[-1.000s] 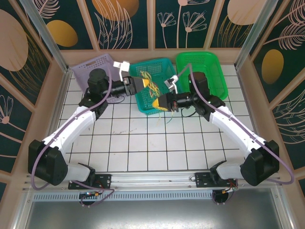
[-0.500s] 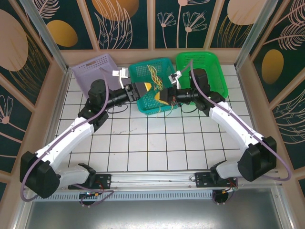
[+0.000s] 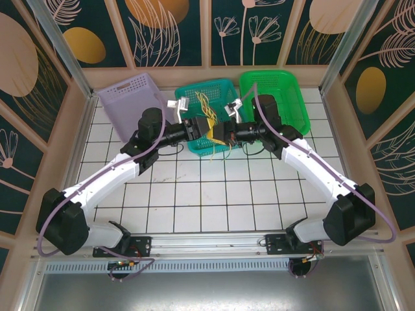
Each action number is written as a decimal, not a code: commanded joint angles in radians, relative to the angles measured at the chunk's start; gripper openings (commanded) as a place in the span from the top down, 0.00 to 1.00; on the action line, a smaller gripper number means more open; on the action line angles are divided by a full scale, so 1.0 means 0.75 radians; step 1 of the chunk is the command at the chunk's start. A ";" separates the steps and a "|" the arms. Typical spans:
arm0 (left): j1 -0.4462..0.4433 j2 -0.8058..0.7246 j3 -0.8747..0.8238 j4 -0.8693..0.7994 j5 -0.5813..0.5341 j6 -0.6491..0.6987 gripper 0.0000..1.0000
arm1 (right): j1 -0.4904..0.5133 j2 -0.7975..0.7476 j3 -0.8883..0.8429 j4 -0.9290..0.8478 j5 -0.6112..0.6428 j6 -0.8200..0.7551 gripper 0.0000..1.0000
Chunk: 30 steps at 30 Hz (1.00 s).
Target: Untangle the cables
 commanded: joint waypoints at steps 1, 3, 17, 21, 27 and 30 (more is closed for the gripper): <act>-0.007 0.021 0.045 -0.001 -0.084 0.049 0.87 | 0.016 -0.046 -0.003 0.097 -0.044 0.031 1.00; -0.006 0.014 0.053 -0.052 -0.129 0.088 1.00 | 0.008 -0.051 0.005 0.053 -0.054 0.005 0.97; -0.007 0.016 0.036 -0.047 0.053 0.137 1.00 | -0.151 -0.113 -0.068 0.063 -0.026 0.006 0.43; -0.007 0.030 0.053 -0.043 0.064 0.133 1.00 | -0.142 -0.074 -0.067 0.063 -0.006 -0.011 0.48; -0.006 0.029 0.049 -0.024 0.077 0.119 1.00 | -0.110 -0.034 -0.068 0.039 0.024 -0.043 0.51; -0.007 0.026 0.055 -0.023 0.079 0.117 1.00 | -0.093 -0.017 -0.063 -0.021 0.064 -0.097 0.48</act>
